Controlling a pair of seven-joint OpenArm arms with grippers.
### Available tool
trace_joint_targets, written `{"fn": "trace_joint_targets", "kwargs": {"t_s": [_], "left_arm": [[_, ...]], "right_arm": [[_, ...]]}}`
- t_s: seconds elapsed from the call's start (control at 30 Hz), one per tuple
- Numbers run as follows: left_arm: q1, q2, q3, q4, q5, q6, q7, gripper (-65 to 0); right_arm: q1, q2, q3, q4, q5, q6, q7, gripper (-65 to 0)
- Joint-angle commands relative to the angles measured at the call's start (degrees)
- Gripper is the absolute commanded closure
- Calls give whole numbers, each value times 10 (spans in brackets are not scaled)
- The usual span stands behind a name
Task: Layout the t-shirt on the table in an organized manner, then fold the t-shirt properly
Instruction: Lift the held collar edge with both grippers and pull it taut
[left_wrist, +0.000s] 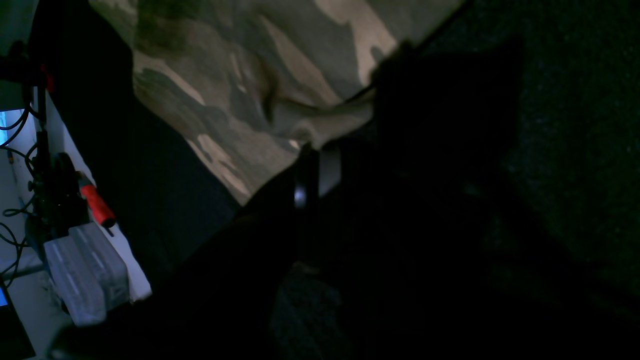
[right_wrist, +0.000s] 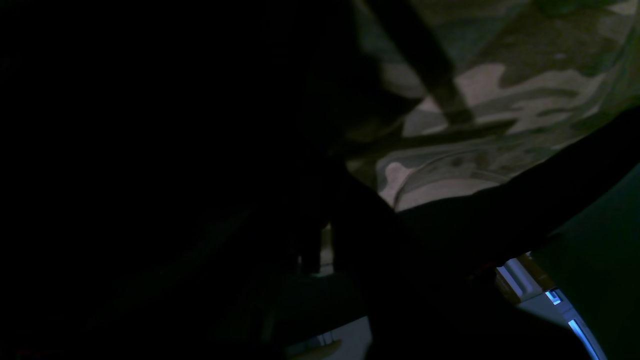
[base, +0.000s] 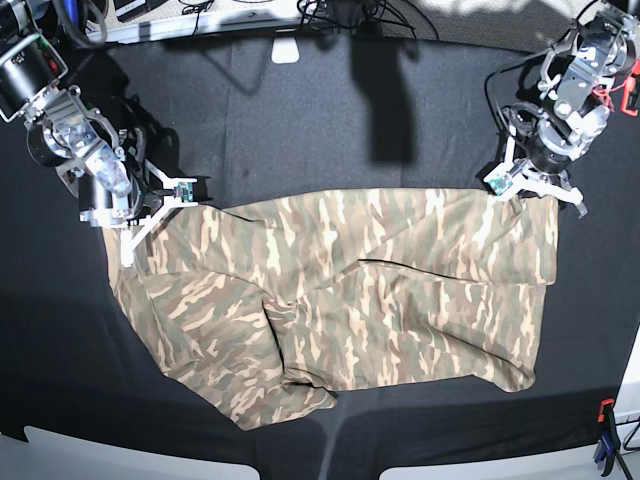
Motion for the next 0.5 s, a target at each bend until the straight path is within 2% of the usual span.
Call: {"fn": "trace_joint_targets", "kwargs": {"t_s": [0.0,0.1,0.17,0.3,0.47], "left_arm": [[-7,-8,-4,8,6,16,-7,0],[-7,-9,-4,17,6,41,-6,0],[-7,-8,-4,31,6,41,7,0],[-7,-11,-4,76,6,40,71,0],[-7,-19,-4,123,5,40,103,0]], "right_arm": [[11,9,6,12,-3,2,2,0],[11,9,6,22,-3,3,2,0],[11,9,6,28,-2,3,2,0],[9,10,6,39,25,7,3,0],[-22,19,6,77,31,28,13,0]]}}
